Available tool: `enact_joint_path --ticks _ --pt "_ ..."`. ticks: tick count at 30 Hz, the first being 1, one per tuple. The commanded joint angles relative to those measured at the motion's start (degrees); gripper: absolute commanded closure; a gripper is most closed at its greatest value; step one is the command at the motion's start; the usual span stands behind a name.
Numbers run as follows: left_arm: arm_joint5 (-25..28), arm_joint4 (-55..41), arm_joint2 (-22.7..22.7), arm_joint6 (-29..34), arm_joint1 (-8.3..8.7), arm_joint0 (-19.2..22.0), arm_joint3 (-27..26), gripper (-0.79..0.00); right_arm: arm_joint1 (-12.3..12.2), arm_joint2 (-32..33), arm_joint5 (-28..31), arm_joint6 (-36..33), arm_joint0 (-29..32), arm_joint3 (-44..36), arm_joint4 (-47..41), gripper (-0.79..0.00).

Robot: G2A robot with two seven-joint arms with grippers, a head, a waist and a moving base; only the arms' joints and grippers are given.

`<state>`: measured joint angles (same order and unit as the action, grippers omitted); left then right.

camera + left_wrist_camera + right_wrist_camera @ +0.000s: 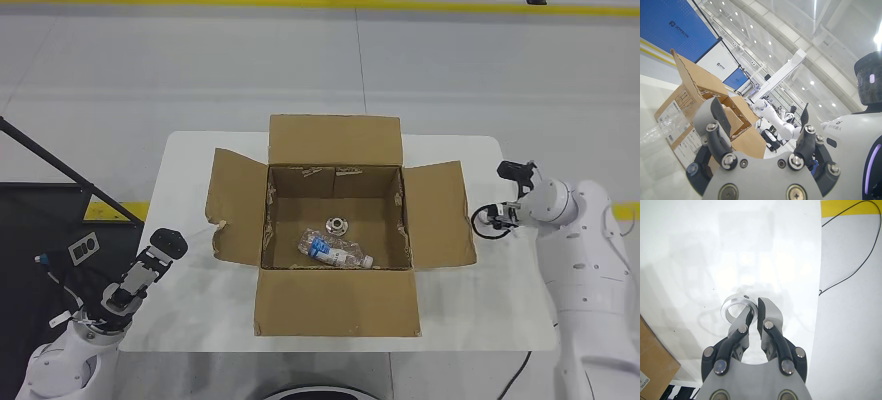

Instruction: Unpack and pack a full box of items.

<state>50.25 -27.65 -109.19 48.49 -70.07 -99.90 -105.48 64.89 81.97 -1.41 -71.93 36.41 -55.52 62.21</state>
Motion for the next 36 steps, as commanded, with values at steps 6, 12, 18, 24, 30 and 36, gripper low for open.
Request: enact_joint_path --ticks 6,12,18,24,30,36 --pt "0.0 0.0 0.0 0.0 0.0 0.0 0.0 -0.785 -0.23 -0.09 0.0 -0.35 -0.26 0.07 -0.68 -0.385" --pt "0.0 0.0 0.0 0.0 0.0 0.0 0.0 -0.785 -1.25 2.31 -1.48 -0.96 1.26 -6.69 0.7 -0.776" --pt "0.0 0.0 0.0 0.0 0.0 0.0 0.0 -0.785 -2.37 5.8 -5.0 -4.6 8.08 -29.12 3.32 -0.785" --pt "0.0 0.0 0.0 0.0 0.0 0.0 0.0 -0.785 -2.52 6.93 -7.04 -4.74 15.01 -53.52 1.86 -0.785" --pt "0.0 0.0 0.0 0.0 0.0 0.0 0.0 -0.785 -2.2 1.68 -4.31 -3.22 16.2 -67.21 -1.73 -0.739" --pt "0.0 0.0 0.0 0.0 0.0 0.0 0.0 -0.785 -1.27 -10.57 2.1 -4.53 11.12 -66.43 -7.75 -0.653"
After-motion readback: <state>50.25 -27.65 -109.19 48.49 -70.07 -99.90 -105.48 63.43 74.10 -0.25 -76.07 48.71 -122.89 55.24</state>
